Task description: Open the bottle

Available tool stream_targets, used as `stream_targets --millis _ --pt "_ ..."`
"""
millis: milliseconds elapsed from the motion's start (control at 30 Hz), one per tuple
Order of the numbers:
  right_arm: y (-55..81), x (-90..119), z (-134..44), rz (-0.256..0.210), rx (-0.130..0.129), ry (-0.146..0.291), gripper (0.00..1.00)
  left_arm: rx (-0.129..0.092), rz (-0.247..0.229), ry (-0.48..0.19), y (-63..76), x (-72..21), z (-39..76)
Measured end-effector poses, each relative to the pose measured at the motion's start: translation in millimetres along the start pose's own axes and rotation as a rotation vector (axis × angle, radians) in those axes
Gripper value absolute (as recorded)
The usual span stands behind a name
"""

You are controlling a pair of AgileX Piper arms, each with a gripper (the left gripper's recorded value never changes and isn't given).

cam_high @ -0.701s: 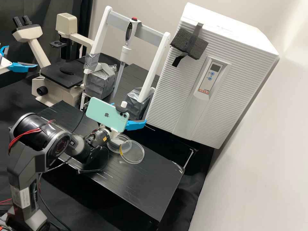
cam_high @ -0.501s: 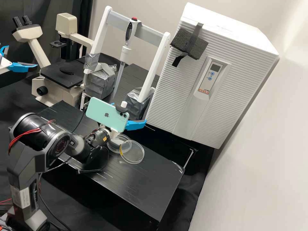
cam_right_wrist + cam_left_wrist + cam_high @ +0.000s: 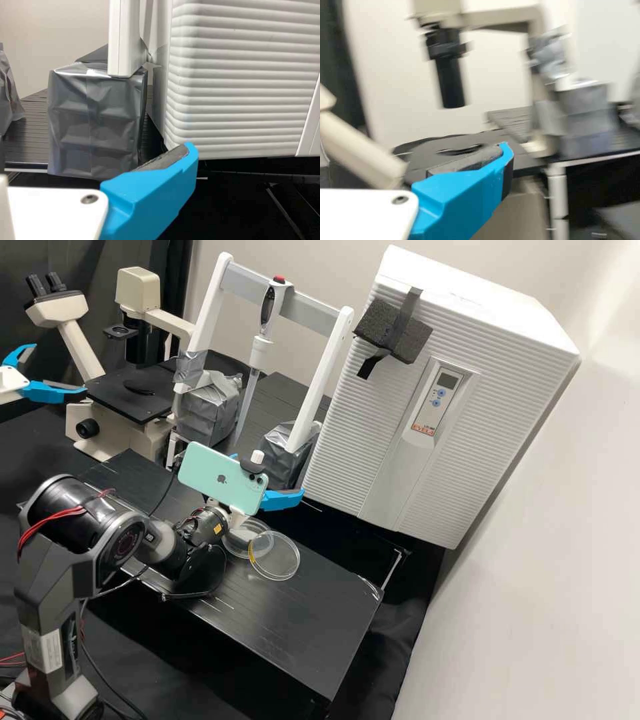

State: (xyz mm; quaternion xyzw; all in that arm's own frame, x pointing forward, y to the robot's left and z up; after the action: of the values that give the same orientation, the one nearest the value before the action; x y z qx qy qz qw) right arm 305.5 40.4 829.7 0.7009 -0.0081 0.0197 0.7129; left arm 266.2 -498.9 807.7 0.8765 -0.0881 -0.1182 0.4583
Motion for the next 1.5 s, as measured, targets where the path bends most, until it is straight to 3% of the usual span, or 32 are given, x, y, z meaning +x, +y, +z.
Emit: stream_targets --millis 133,234,334,567,767,934,1001,1502 --pt "0.0 0 0.0 0.0 0.0 0.0 1.0 -0.047 -0.012 -0.117 -3.2 -5.9 20.4" --pt "0.0 0 0.0 0.0 0.0 0.0 1.0 -0.067 -0.036 -0.183 -8.0 -8.1 34.0" --pt "0.0 0 0.0 0.0 0.0 0.0 1.0 -0.062 -0.056 -0.247 -11.7 -10.0 47.3" --pt "0.0 0 0.0 0.0 0.0 0.0 1.0 -0.048 -0.079 -0.33 -15.9 -13.2 63.4" --pt "0.0 0 0.0 0.0 0.0 0.0 1.0 -0.028 -0.109 -0.366 -21.4 -17.9 67.2" --pt "0.0 0 0.0 0.0 0.0 0.0 1.0 -0.033 -0.125 -0.368 -25.3 -16.9 67.6" --pt "0.0 0 0.0 0.0 0.0 0.0 1.0 -0.05 -0.139 -0.367 -28.3 -16.2 67.8" --pt "0.0 0 0.0 0.0 0.0 0.0 1.0 -0.059 -0.15 -0.36 -30.2 -15.4 63.8"
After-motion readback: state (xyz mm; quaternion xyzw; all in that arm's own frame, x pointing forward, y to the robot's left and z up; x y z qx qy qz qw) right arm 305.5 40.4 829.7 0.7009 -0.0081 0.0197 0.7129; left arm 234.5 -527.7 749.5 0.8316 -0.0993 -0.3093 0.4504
